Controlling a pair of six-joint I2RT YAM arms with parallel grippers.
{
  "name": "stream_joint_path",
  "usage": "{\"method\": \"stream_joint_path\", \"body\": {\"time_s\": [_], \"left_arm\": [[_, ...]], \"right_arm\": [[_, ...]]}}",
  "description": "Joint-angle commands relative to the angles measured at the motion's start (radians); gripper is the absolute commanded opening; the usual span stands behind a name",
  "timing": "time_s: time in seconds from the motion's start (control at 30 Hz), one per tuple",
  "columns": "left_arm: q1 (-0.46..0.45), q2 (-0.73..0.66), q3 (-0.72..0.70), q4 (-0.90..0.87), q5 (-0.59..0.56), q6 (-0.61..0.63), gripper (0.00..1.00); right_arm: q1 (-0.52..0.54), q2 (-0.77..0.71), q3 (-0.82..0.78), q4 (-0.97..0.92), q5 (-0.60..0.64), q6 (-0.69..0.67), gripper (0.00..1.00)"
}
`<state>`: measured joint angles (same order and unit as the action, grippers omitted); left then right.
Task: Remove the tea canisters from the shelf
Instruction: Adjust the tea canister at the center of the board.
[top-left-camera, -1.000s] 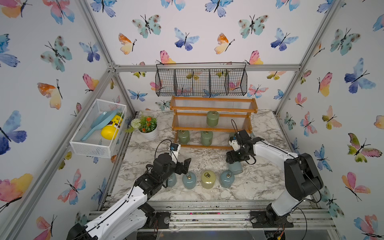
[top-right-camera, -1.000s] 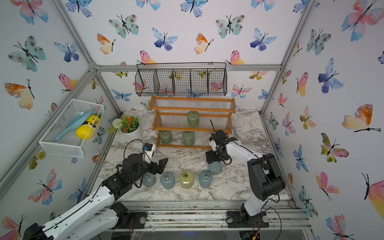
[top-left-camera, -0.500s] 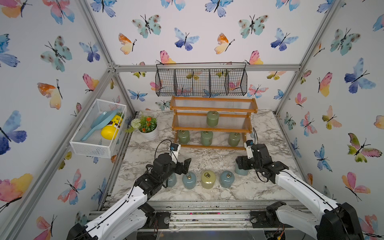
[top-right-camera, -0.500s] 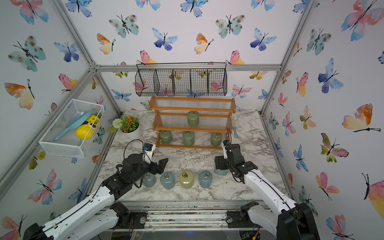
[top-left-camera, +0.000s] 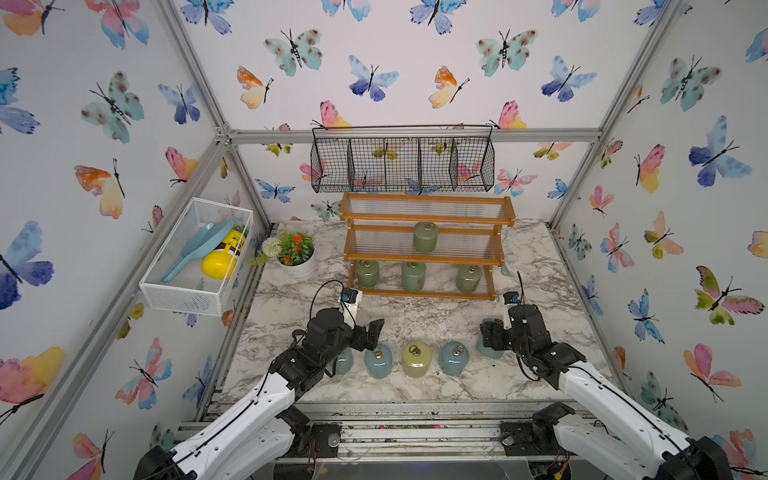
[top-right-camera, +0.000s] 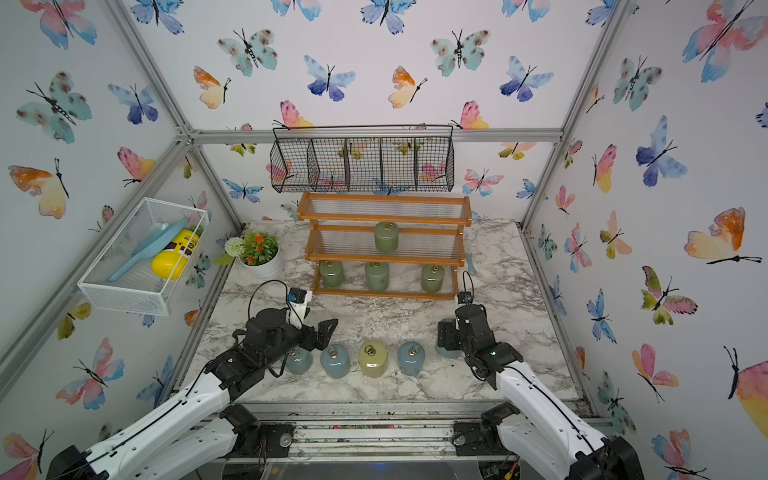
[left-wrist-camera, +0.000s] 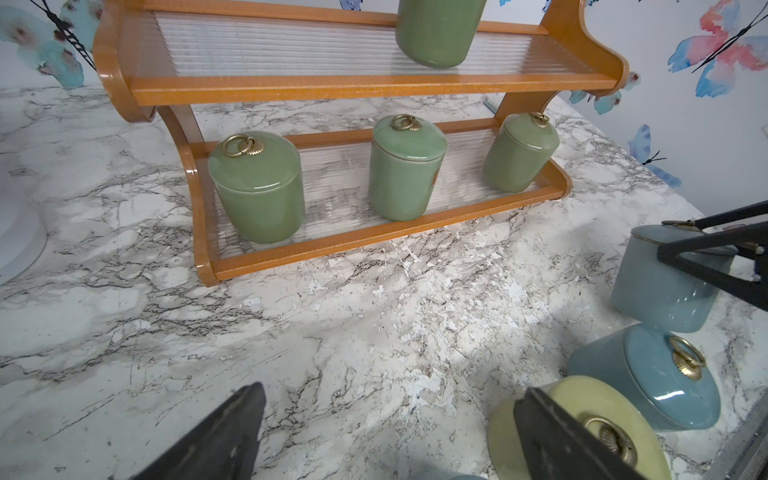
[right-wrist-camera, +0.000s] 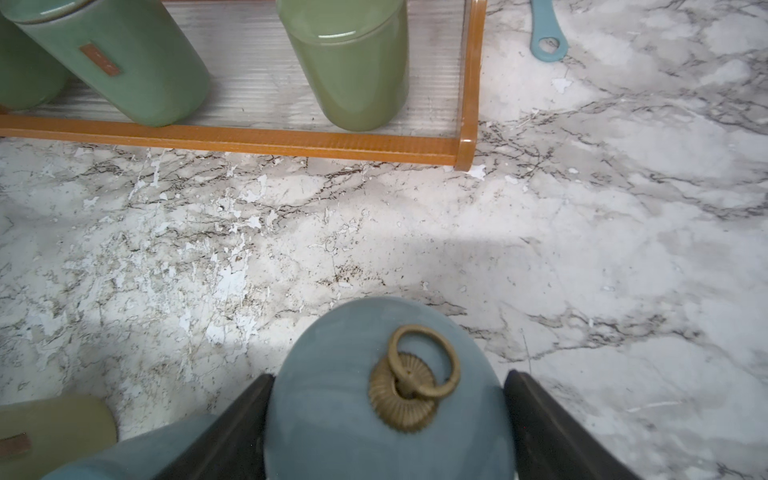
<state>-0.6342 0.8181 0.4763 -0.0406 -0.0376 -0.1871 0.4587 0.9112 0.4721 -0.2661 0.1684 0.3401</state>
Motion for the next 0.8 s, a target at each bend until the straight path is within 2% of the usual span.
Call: {"method": "stream_joint_path", "body": {"time_s": [0.0, 0.17, 0.4, 0.53, 0.77], "left_arm": [[0.005, -0.014, -0.011, 0.019, 0.019, -0.008, 0.98], [0.005, -0.013, -0.015, 0.025, 0.023, -0.003, 0.98], [0.005, -0.005, -0.013, 0.021, 0.033, 0.02, 0.99], [0.005, 0.006, -0.013, 0.02, 0.038, 0.034, 0.99], [0.005, 0.015, -0.022, 0.034, 0.038, 0.043, 0.98]], "right_arm": [[0.026, 0.001, 0.032, 0.036, 0.051, 0.053, 0.68], [0.095, 0.015, 0.038, 0.012, 0.136, 0.122, 0.68], [0.189, 0.047, 0.009, -0.01, 0.303, 0.312, 0.69], [0.202, 0.041, -0.017, -0.023, 0.337, 0.376, 0.69], [0.221, 0.052, -0.028, -0.049, 0.348, 0.405, 0.73]]}}
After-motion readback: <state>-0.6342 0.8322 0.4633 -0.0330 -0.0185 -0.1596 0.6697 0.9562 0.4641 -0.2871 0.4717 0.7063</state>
